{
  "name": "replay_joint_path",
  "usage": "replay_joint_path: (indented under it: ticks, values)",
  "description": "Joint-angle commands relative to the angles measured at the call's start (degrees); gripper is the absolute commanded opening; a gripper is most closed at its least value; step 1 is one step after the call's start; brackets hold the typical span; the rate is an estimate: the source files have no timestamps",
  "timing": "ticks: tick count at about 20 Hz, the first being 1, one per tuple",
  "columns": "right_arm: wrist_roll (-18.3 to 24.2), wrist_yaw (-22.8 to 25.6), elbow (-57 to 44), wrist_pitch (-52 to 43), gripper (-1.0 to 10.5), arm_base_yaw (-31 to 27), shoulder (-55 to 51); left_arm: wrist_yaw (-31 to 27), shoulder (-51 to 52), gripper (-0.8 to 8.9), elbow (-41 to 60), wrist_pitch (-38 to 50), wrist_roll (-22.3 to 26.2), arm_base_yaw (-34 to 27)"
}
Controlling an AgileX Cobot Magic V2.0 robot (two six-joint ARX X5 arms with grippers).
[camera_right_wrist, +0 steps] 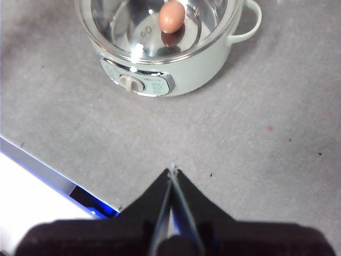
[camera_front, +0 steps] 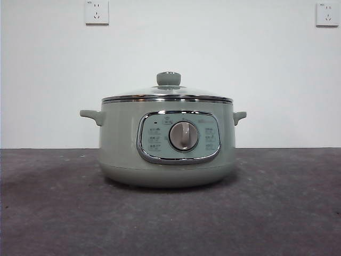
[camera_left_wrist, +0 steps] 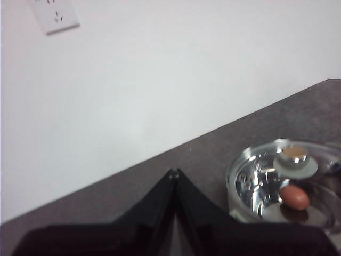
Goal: Pick up the egg,open the lid,put the egg in the pot,close the lid
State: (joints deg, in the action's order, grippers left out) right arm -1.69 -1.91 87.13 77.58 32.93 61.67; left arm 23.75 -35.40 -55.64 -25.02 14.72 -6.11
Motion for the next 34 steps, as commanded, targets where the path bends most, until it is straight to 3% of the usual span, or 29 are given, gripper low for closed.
replay_joint_path:
  ticks: [1,7,12,16,34]
  values:
    - [0.3,0.0,-0.3,1.3,0.0,0.0,0.9,0.2,6.5,-0.04,15.2,7.7,-3.2,-0.5]
    - [0.2,0.0,-0.3,1.3,0.0,0.0,2.9,-9.2,23.0,-0.04,40.2,13.7,-6.0,-0.5]
    - [0.3,0.0,-0.3,1.3,0.0,0.0,3.1,-13.0,30.2,-0.04,49.4,14.0,-7.8,-0.5]
    - [0.3,0.0,-0.3,1.3,0.0,0.0,3.1,-13.6,35.1,-0.04,54.7,14.3,-13.3,-0.5]
    - [0.5,1.3,-0.3,1.2,0.0,-0.2,2.9,-13.3,31.2,-0.04,54.7,15.5,-14.3,-0.5]
